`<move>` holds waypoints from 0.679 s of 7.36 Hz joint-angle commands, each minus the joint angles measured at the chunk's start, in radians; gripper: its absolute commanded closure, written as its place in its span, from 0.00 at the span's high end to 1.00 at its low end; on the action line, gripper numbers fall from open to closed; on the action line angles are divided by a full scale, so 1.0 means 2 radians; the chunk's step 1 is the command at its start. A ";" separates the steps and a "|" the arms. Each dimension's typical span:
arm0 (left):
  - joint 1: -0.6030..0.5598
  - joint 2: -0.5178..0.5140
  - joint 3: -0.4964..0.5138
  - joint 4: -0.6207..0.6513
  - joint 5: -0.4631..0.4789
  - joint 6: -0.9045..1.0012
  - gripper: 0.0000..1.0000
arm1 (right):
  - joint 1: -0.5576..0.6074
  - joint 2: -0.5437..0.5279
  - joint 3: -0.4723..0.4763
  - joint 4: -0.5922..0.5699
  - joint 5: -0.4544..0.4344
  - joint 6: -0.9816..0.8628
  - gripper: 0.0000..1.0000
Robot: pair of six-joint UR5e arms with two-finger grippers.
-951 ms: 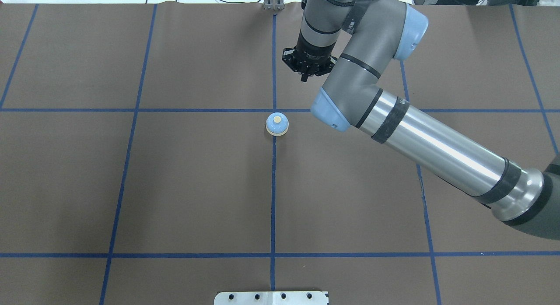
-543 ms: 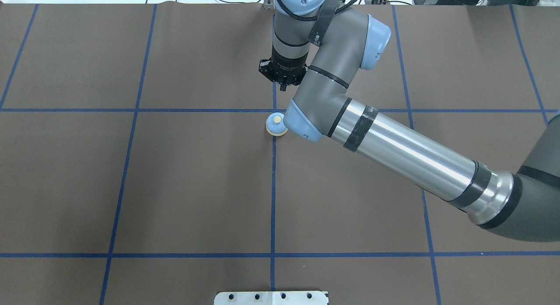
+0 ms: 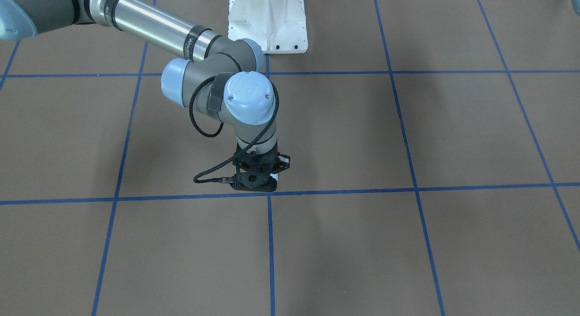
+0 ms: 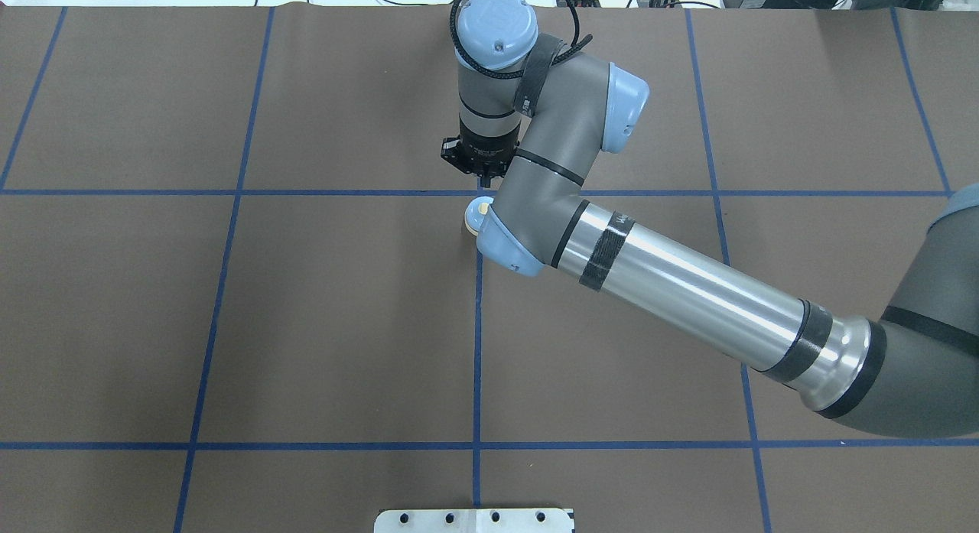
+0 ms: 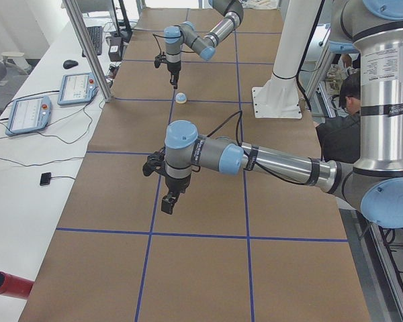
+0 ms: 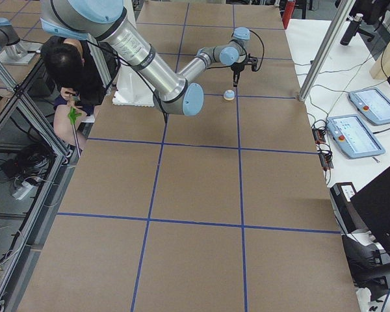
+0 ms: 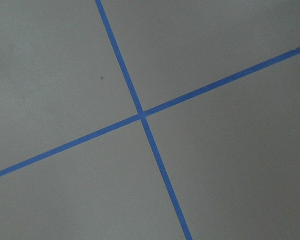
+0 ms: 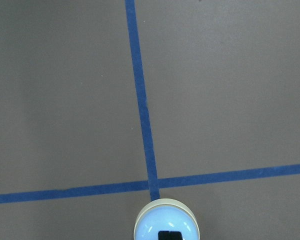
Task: Place and press bell with both arms
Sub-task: 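Lower the right gripper onto the bell knob and press it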
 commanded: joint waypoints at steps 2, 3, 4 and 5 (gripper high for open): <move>0.000 0.000 0.001 0.000 0.000 -0.001 1.00 | -0.014 0.005 -0.020 0.006 -0.013 0.000 0.00; 0.001 0.000 0.001 0.000 0.000 -0.001 1.00 | -0.013 0.005 -0.019 0.006 -0.012 0.000 0.00; 0.001 -0.001 0.003 0.000 0.000 -0.001 1.00 | -0.014 0.004 -0.019 0.006 -0.012 0.000 0.00; 0.001 -0.001 0.003 0.000 0.000 -0.001 1.00 | -0.014 0.002 -0.020 0.006 -0.012 0.000 0.00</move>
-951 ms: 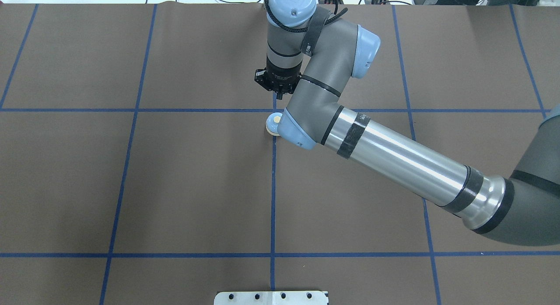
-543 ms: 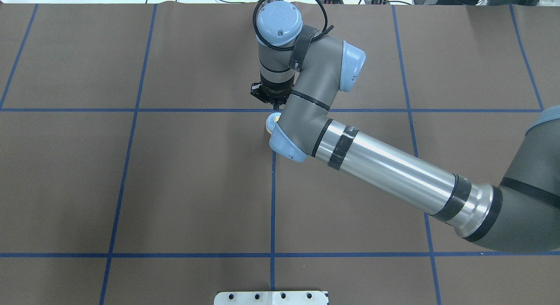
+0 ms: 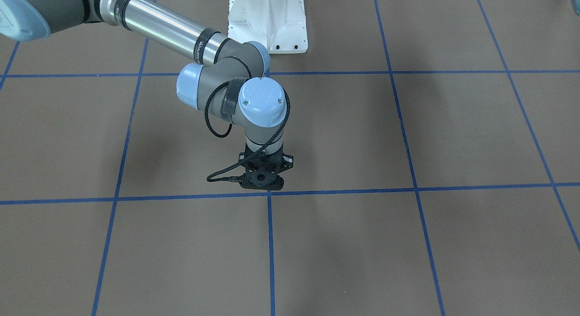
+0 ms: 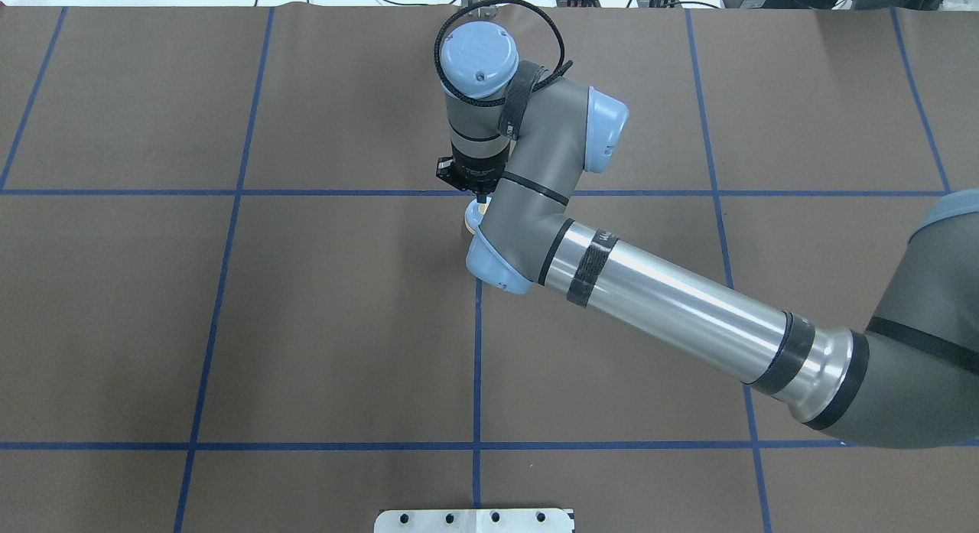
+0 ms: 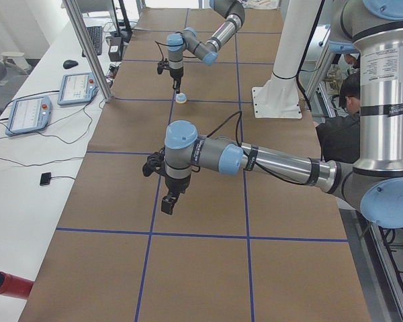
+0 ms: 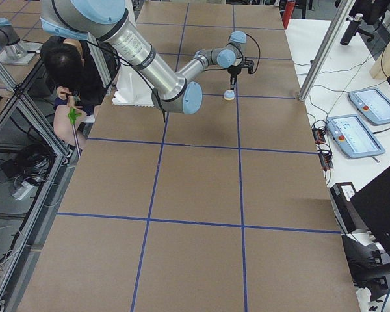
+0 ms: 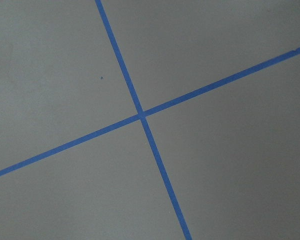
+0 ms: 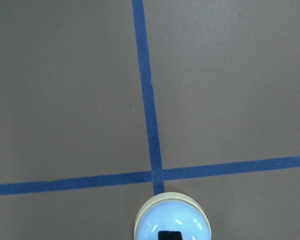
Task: Place and press bell with both arms
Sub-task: 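Lower the right gripper onto the bell knob and press it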
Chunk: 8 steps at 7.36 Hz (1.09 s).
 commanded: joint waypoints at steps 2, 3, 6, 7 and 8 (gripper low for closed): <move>0.000 0.000 0.001 0.000 0.001 0.000 1.00 | -0.002 -0.004 -0.001 0.000 0.000 0.000 0.00; 0.000 0.000 0.002 0.000 0.000 0.000 1.00 | -0.004 -0.006 -0.001 0.000 0.000 0.000 0.00; 0.001 0.000 0.003 0.000 0.002 -0.001 1.00 | -0.008 -0.009 -0.001 0.000 0.000 0.000 0.00; 0.001 0.000 0.003 0.000 0.011 -0.001 1.00 | -0.007 -0.008 -0.001 0.000 0.000 0.000 0.00; 0.001 0.000 0.003 0.000 0.011 -0.001 1.00 | -0.007 -0.006 0.001 0.001 0.000 0.001 0.00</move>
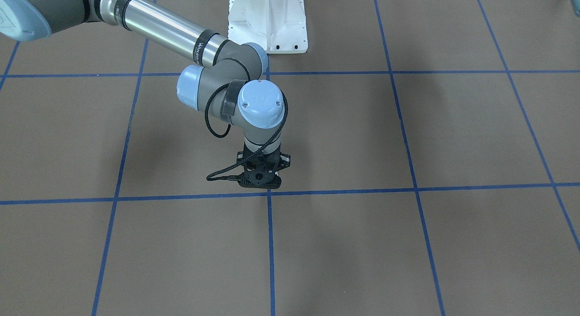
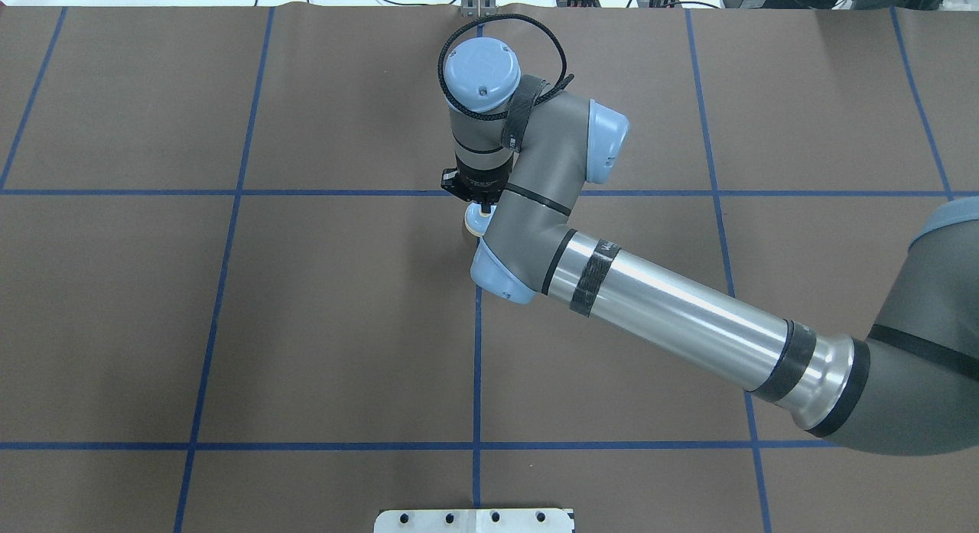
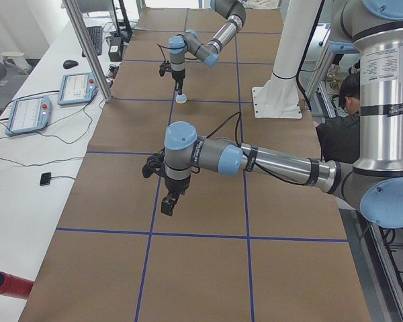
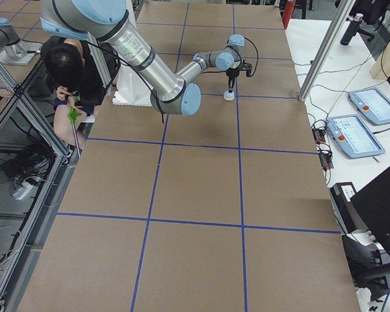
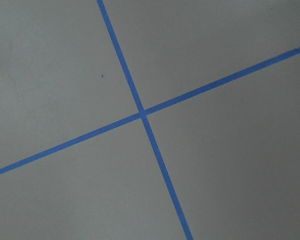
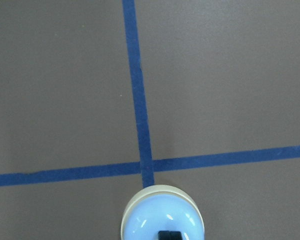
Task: Place and press bell with both arms
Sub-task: 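Lower the right gripper onto the bell knob and press it, then lift the right gripper off the bell and withdraw it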
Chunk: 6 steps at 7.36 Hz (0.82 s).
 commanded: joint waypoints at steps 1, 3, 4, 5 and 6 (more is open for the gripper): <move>0.000 0.000 0.001 0.000 0.003 0.000 1.00 | 0.011 0.005 0.012 0.001 0.003 0.001 0.00; 0.000 0.000 0.001 -0.001 0.004 0.001 1.00 | 0.043 -0.005 0.064 -0.006 0.024 0.004 0.31; 0.000 0.000 0.002 -0.001 0.003 0.002 1.00 | 0.057 -0.036 0.114 -0.023 0.029 0.001 0.99; 0.000 0.001 0.002 0.000 0.003 0.003 1.00 | 0.084 -0.081 0.174 -0.039 0.036 -0.011 1.00; -0.001 0.001 0.002 0.000 0.003 0.003 1.00 | 0.104 -0.135 0.231 -0.066 0.045 -0.066 1.00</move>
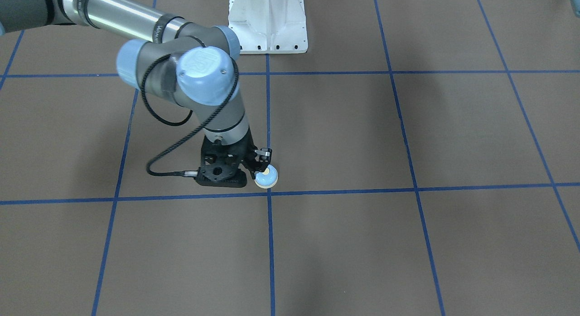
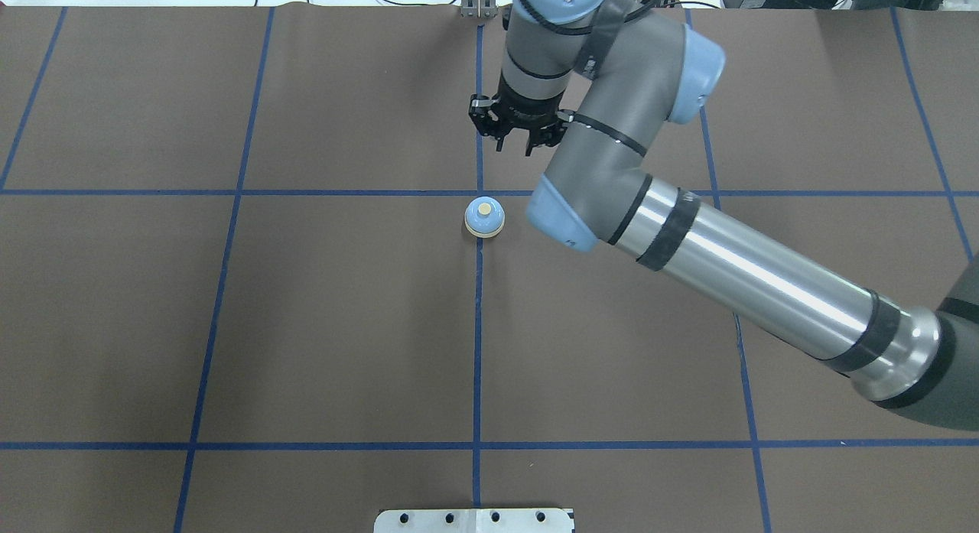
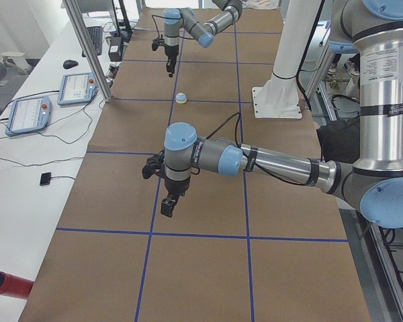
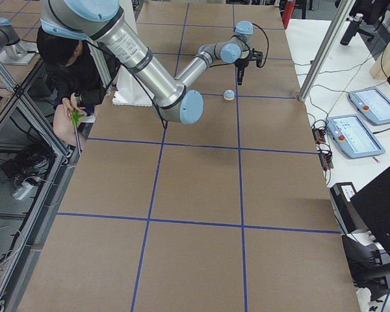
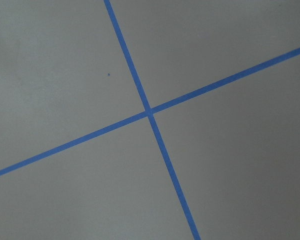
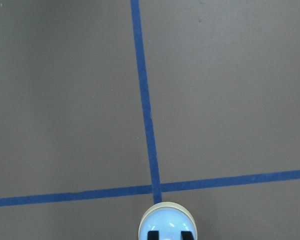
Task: Place and press bell with both arms
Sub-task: 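Lift the right gripper off the bell and withdraw it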
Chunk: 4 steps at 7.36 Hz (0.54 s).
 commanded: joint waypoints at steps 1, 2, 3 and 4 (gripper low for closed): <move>-0.001 0.000 0.001 0.000 0.000 0.001 1.00 | 0.049 -0.114 0.127 -0.061 0.013 -0.128 1.00; -0.001 0.002 0.001 0.000 -0.002 0.001 1.00 | 0.070 -0.159 0.164 -0.075 0.020 -0.182 1.00; -0.001 0.003 0.003 0.001 -0.006 0.002 1.00 | 0.097 -0.207 0.190 -0.073 0.052 -0.227 1.00; -0.002 0.004 0.007 0.001 -0.007 0.002 1.00 | 0.129 -0.247 0.212 -0.073 0.082 -0.278 1.00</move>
